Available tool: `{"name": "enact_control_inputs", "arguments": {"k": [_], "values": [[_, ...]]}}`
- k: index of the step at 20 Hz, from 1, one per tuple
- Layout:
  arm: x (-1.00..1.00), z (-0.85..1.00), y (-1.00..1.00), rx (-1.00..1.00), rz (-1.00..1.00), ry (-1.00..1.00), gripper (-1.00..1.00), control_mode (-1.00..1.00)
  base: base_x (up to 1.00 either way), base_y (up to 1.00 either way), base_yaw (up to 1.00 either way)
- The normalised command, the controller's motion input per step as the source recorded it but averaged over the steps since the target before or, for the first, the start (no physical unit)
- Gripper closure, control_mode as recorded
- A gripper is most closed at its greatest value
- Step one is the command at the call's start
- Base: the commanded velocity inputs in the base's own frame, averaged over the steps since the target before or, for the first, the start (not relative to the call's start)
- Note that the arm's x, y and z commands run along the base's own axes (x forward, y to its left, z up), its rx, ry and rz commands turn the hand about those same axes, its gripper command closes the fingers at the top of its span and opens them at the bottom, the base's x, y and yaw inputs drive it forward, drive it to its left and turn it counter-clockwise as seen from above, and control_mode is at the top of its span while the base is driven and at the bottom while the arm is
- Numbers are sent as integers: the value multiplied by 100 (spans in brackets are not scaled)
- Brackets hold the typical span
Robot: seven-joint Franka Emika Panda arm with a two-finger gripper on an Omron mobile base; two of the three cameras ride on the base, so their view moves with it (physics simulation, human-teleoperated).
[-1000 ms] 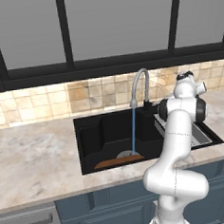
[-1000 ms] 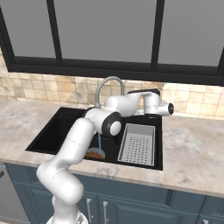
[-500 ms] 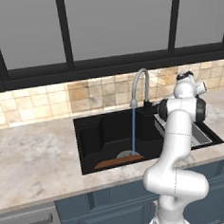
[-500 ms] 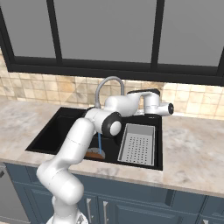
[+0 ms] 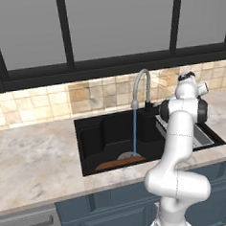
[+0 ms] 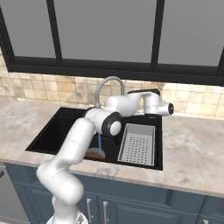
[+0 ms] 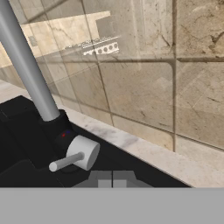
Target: Turn on the sink faucet with hot water and rinse the cutting board for ten seconds, then turn off the faucet. Push the cutting board to reach the water if necessary.
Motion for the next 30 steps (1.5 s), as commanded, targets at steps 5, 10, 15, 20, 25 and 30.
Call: {"name": "enact_control_inputs", "arguments": {"k": [5, 10, 15, 20, 25, 30], "values": [[0, 0, 0, 0, 0, 0, 100, -100, 0, 0, 0], [0, 0, 0, 0, 0, 0, 100, -100, 0, 0, 0], [0, 0, 0, 0, 0, 0, 100, -100, 0, 0, 0], [0, 0, 0, 0, 0, 0, 100, -100, 0, 0, 0], [0, 0, 0, 0, 0, 0, 100, -100, 0, 0, 0], [0, 0, 0, 0, 0, 0, 100, -100, 0, 0, 0]]}}
